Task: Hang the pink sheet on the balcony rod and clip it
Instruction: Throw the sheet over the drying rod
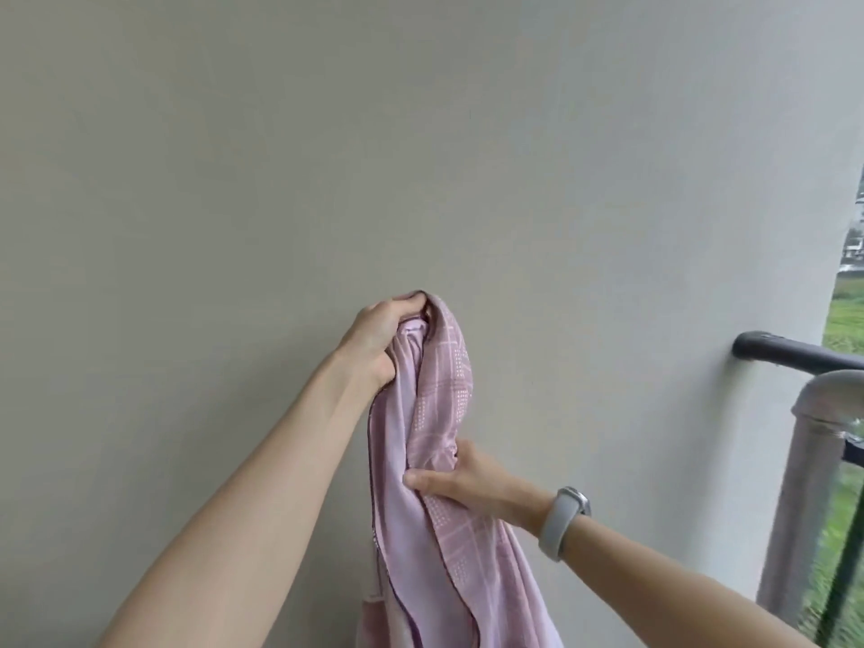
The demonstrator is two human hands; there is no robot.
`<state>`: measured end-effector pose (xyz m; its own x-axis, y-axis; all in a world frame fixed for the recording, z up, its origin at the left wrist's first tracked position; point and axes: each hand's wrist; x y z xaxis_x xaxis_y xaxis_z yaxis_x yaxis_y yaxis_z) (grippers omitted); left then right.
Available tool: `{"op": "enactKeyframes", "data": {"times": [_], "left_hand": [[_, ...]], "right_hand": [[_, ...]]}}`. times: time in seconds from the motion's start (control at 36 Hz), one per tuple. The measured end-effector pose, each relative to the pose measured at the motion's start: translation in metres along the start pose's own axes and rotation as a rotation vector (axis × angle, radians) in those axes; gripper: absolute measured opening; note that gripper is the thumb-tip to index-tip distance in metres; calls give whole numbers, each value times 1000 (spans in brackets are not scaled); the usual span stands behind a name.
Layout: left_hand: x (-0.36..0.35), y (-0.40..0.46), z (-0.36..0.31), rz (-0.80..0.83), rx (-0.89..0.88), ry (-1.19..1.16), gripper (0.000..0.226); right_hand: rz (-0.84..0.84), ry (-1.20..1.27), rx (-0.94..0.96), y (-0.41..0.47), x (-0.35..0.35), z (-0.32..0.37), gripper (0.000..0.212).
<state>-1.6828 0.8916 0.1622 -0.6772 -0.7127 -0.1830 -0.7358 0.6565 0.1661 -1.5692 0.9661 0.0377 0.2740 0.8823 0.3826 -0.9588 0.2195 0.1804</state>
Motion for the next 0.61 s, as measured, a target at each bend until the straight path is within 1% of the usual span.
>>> {"op": "enactKeyframes", "data": {"times": [0.03, 0.08, 0.14, 0.17, 0.19, 0.25, 0.28, 0.31, 0.33, 0.39, 0.44, 0.47, 0.5, 0.56, 0.61], "left_hand": [[2, 2, -1, -7, 8, -23, 13], [11, 1, -1, -13, -16, -100, 12], [24, 0, 8, 11, -94, -146, 11], [31, -2, 18, 11, -134, -102, 15], [37, -5, 32, -7, -152, -15, 29], [46, -16, 66, -10, -125, 179, 74], [47, -22, 86, 15, -103, 248, 90], [45, -27, 106, 67, -92, 289, 95], [40, -33, 123, 118, -84, 312, 89], [21, -43, 149, 180, -80, 376, 62], [3, -46, 166, 135, -123, 427, 28], [-4, -45, 169, 66, -149, 447, 16], [-8, -42, 170, -16, -178, 477, 13], [-8, -35, 168, -182, -218, 563, 15], [-1, -27, 160, -308, -240, 604, 17]], "right_hand": [[-15, 44, 10, 3, -3, 2, 23], [-72, 104, 5, 8, -2, 3, 21], [-122, 115, -11, 13, 7, 2, 24], [-137, 117, -13, 15, 13, 2, 28], [-148, 117, -19, 18, 19, 1, 31], [-181, 131, -1, 23, 31, 4, 29], [-197, 145, 14, 26, 37, 8, 29], [-213, 171, 37, 30, 42, 12, 30], [-230, 192, 60, 33, 48, 17, 30], [-264, 199, 93, 38, 59, 25, 31], [-300, 162, 113, 43, 70, 26, 32], [-315, 123, 117, 43, 75, 25, 33], [-331, 69, 121, 42, 79, 22, 34], [-355, -62, 130, 37, 89, 12, 28], [-375, -154, 103, 30, 101, -3, 8]]}}
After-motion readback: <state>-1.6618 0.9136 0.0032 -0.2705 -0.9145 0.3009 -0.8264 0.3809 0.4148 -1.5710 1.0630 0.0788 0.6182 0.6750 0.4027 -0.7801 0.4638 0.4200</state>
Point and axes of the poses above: each hand's wrist, its own y-axis towards the middle knuckle, its own x-axis out of the back of the hand, z = x × y, and after that the axes turned 8 degrees about y, right-handed
